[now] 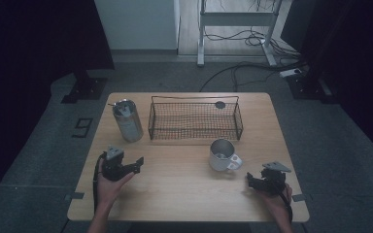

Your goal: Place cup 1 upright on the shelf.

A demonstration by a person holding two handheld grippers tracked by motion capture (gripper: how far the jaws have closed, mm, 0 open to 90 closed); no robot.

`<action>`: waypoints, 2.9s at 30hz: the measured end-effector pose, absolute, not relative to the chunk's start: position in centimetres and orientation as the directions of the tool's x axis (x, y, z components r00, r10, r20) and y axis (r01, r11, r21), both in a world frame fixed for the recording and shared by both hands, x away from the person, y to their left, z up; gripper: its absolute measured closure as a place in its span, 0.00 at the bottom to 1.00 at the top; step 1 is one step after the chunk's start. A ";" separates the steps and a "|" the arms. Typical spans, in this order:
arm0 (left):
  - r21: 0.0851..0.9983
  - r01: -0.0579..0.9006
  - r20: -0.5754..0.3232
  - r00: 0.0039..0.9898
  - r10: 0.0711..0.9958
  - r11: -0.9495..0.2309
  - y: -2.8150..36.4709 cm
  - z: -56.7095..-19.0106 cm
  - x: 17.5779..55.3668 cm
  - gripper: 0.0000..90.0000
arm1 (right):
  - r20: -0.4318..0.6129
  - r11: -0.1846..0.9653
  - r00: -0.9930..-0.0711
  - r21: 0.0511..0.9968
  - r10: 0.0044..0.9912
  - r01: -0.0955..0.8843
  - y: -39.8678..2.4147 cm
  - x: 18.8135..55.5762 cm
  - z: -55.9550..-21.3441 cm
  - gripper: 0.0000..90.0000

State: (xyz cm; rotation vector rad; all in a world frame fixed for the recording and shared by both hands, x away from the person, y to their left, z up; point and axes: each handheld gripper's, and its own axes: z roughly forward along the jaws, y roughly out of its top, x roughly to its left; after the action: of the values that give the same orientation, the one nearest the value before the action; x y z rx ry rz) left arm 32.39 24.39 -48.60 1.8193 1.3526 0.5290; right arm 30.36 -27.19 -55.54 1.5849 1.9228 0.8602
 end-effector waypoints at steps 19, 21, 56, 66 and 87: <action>0.807 0.571 -0.076 0.355 0.932 -0.152 24.9 -46.4 35.1 0.13 | 0.013 0.124 -0.198 0.737 0.980 0.664 -27.2 30.4 -55.5 0.14; 0.809 0.568 -0.072 0.351 0.934 -0.151 25.0 -46.2 35.7 0.12 | 0.013 0.124 -0.198 0.737 0.980 0.664 -27.2 30.4 -55.5 0.14; 0.807 0.576 -0.067 0.306 0.950 -0.129 26.4 -46.0 40.3 0.07 | 0.010 0.123 -0.193 0.739 0.981 0.663 -27.1 30.5 -55.5 0.14; 0.808 0.575 -0.061 0.294 0.954 -0.125 26.4 -45.7 41.5 0.05 | 0.010 0.123 -0.193 0.739 0.981 0.663 -27.1 30.5 -55.5 0.14; 0.816 0.567 -0.029 0.241 0.970 -0.117 26.7 -46.7 44.7 0.05 | 0.009 0.124 -0.193 0.740 0.981 0.661 -27.1 30.5 -55.6 0.14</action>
State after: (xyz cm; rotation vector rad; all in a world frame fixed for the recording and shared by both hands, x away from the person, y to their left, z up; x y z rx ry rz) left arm 44.66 26.67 -46.74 1.7851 1.4177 0.7003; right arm 30.49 -27.15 -55.56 1.5819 1.9167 0.8560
